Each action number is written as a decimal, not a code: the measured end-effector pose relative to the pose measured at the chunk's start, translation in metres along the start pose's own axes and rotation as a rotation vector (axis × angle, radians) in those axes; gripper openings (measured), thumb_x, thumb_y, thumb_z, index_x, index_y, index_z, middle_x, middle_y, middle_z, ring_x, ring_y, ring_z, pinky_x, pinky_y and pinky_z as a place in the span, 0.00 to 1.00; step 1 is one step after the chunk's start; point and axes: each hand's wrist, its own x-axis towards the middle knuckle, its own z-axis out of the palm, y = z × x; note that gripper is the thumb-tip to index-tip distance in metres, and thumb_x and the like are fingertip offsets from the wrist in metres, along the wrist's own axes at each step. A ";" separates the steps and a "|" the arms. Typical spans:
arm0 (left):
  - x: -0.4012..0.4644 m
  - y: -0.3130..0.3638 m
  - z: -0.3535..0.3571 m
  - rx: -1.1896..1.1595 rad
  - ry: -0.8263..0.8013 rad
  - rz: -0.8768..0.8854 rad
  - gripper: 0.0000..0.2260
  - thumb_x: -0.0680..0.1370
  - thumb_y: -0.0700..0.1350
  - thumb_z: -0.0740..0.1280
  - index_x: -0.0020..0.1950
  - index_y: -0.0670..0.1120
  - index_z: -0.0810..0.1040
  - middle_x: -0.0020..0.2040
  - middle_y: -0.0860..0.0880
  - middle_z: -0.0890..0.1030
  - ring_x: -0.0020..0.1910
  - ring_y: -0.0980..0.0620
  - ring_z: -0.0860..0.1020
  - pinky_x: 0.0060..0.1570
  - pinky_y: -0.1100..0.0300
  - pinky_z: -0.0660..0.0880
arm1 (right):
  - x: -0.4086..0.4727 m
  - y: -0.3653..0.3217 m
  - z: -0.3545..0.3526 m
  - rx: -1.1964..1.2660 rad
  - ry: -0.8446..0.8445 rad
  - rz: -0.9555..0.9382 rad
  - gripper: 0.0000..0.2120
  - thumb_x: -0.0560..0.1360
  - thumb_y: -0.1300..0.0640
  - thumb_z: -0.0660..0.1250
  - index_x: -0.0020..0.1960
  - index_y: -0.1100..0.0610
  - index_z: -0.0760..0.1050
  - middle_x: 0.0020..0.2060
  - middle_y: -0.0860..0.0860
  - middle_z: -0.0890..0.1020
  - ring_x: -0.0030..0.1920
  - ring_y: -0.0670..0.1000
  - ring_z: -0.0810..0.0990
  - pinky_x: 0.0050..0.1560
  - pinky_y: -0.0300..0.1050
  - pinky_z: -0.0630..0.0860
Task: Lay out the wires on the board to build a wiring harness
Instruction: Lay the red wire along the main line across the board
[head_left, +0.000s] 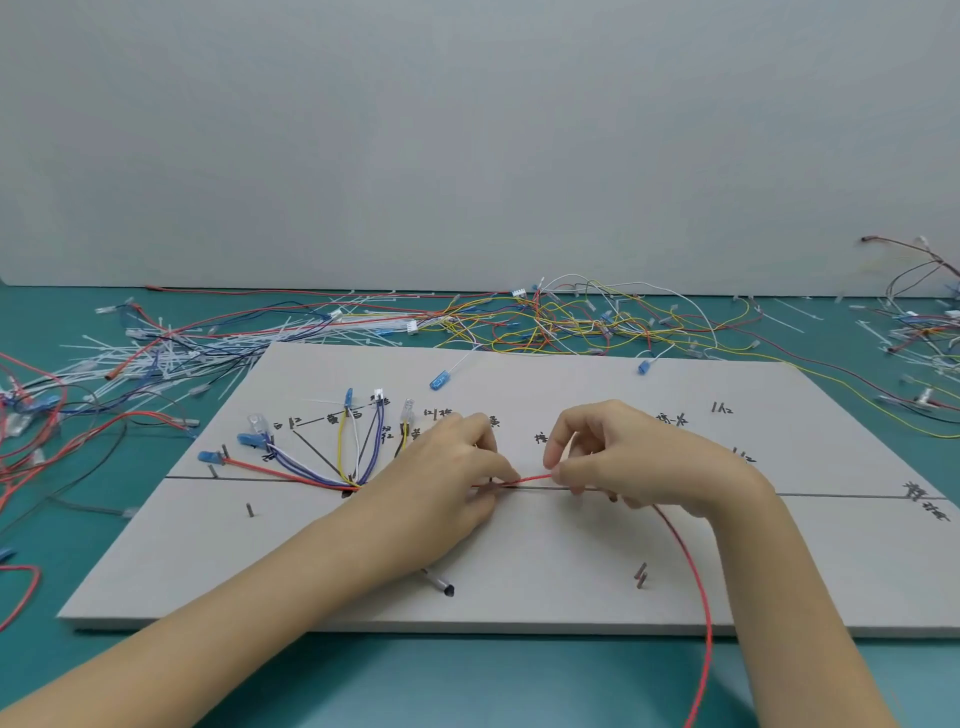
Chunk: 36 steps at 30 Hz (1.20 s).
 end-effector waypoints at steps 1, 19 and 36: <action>0.001 0.001 0.001 0.022 0.012 0.011 0.11 0.78 0.42 0.65 0.57 0.52 0.83 0.46 0.55 0.69 0.50 0.53 0.69 0.51 0.59 0.67 | -0.001 0.000 -0.004 -0.013 0.008 0.011 0.06 0.73 0.63 0.66 0.45 0.54 0.78 0.30 0.45 0.77 0.24 0.44 0.67 0.22 0.35 0.63; 0.019 0.028 0.021 0.046 -0.036 0.111 0.16 0.79 0.41 0.60 0.63 0.55 0.79 0.49 0.51 0.73 0.50 0.49 0.66 0.49 0.54 0.64 | -0.005 -0.016 -0.017 -0.429 0.042 0.226 0.14 0.75 0.65 0.61 0.43 0.51 0.82 0.37 0.48 0.81 0.41 0.49 0.78 0.38 0.40 0.72; 0.026 0.039 0.032 -0.055 0.026 0.093 0.15 0.77 0.37 0.59 0.61 0.46 0.77 0.46 0.46 0.74 0.50 0.47 0.71 0.47 0.52 0.69 | 0.004 -0.005 0.002 -0.316 0.301 0.195 0.15 0.72 0.67 0.57 0.49 0.56 0.79 0.44 0.54 0.82 0.45 0.55 0.79 0.38 0.41 0.72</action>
